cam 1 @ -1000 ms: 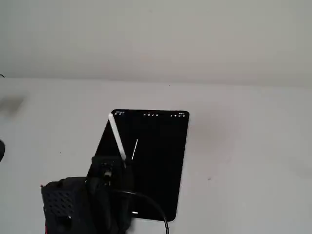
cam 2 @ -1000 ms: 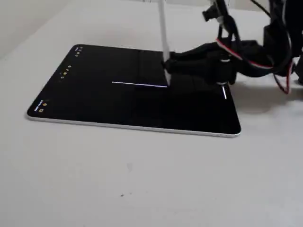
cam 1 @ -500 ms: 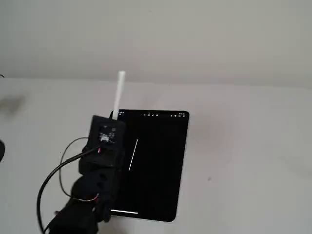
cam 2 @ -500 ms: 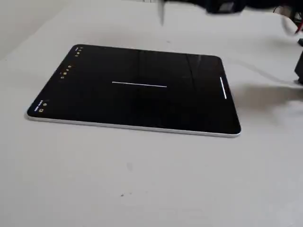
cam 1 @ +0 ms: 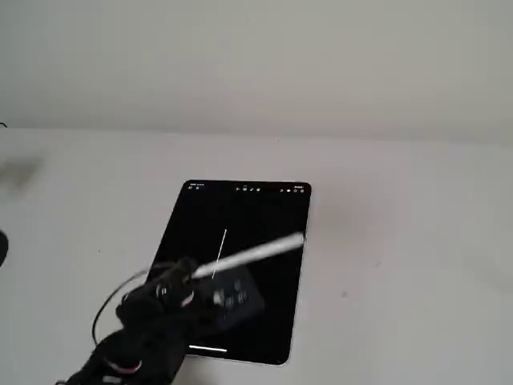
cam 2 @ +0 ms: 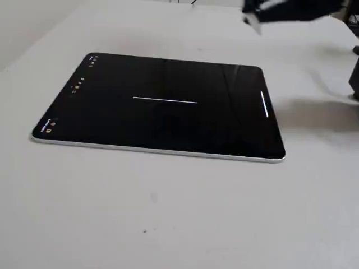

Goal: Draw a line in the middle of the ipad using the apple pencil

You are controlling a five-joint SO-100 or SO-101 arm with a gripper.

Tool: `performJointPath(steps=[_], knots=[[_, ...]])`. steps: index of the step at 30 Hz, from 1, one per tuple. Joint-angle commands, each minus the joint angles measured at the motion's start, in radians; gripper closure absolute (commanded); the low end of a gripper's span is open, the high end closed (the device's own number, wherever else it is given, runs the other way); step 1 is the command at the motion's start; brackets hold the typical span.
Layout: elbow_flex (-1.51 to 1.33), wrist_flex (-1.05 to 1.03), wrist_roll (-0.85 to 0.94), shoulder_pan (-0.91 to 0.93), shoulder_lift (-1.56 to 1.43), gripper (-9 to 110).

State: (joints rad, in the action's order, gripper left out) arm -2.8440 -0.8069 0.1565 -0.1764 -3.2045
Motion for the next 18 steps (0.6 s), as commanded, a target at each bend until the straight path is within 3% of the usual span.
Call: performJointPath(steps=[1,4,18], knots=[[-0.006,-0.175,-0.130,0.009,-0.121,102],[-0.035,-0.239,-0.202,0.014,-0.121,102],[-0.178,-0.319,-0.204,0.008,-0.121,101]])
